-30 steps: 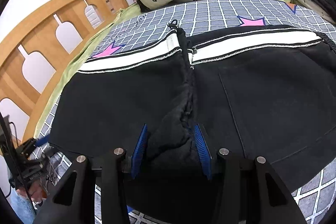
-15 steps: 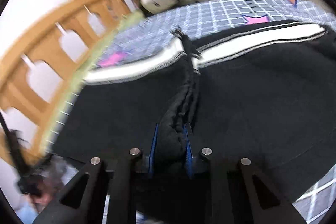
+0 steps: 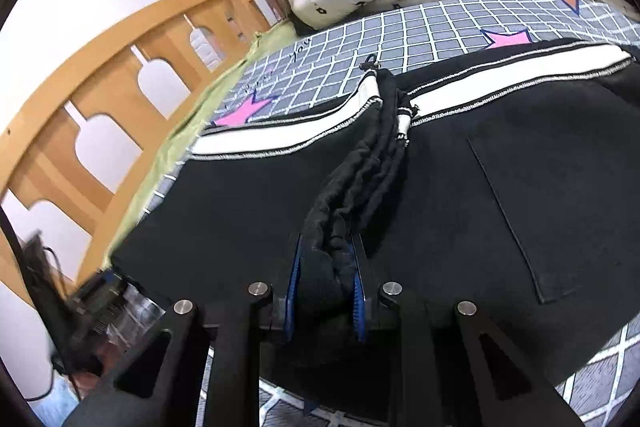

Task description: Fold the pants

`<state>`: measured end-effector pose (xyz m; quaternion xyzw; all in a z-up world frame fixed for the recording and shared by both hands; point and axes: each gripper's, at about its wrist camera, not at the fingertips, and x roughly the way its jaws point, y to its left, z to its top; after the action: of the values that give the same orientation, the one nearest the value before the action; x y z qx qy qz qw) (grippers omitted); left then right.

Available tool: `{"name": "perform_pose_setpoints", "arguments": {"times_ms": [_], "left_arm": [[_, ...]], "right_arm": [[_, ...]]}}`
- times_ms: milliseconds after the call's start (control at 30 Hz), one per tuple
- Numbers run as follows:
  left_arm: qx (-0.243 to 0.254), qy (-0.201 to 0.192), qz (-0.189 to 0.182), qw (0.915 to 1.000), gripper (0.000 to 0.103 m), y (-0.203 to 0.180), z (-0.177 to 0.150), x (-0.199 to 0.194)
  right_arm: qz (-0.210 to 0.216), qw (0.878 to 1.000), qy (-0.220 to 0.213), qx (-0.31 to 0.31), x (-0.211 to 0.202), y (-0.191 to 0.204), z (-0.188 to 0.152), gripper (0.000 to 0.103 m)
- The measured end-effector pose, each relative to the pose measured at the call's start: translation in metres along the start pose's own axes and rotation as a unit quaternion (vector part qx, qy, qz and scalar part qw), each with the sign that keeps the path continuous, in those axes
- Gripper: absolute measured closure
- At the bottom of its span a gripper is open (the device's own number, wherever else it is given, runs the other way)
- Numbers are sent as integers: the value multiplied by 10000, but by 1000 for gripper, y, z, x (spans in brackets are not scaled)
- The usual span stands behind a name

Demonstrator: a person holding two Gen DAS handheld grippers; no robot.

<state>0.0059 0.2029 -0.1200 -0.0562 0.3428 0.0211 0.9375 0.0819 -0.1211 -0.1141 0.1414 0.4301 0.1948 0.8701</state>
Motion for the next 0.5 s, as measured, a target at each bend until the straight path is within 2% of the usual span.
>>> {"name": "perform_pose_setpoints", "arguments": {"times_ms": [133,200,233,267,300,333,367,400,500], "left_arm": [[-395,594,-347,9968,88,23,-16,18],[-325,698,-317,9965,84,22,-22,17],[-262,725,-300,9966,83,21,-23,13],[-168,793,-340,9961,78,19,-24,6],[-100,815,-362,9960,72,17,-25,2],[0,778,-441,9960,71,14,-25,-6],[31,731,-509,9960,69,11,-26,-10],[62,669,-589,9960,62,8,-27,-19],[23,505,-896,9947,60,4,-27,-36]], "right_arm": [[-312,9990,300,-98,7,-19,-7,79],[-207,9990,333,-222,4,-22,-12,78],[-272,9985,332,-346,0,-19,-11,77],[-397,9973,322,-524,-7,-13,-11,74],[-523,9958,264,-705,-15,-7,-9,73],[-587,9947,154,-828,-23,-2,-7,73],[-630,9935,-36,-947,-34,2,-5,73],[-664,9922,-244,-1025,-43,6,-3,73],[-613,9881,-670,-1242,-53,14,1,74]]}}
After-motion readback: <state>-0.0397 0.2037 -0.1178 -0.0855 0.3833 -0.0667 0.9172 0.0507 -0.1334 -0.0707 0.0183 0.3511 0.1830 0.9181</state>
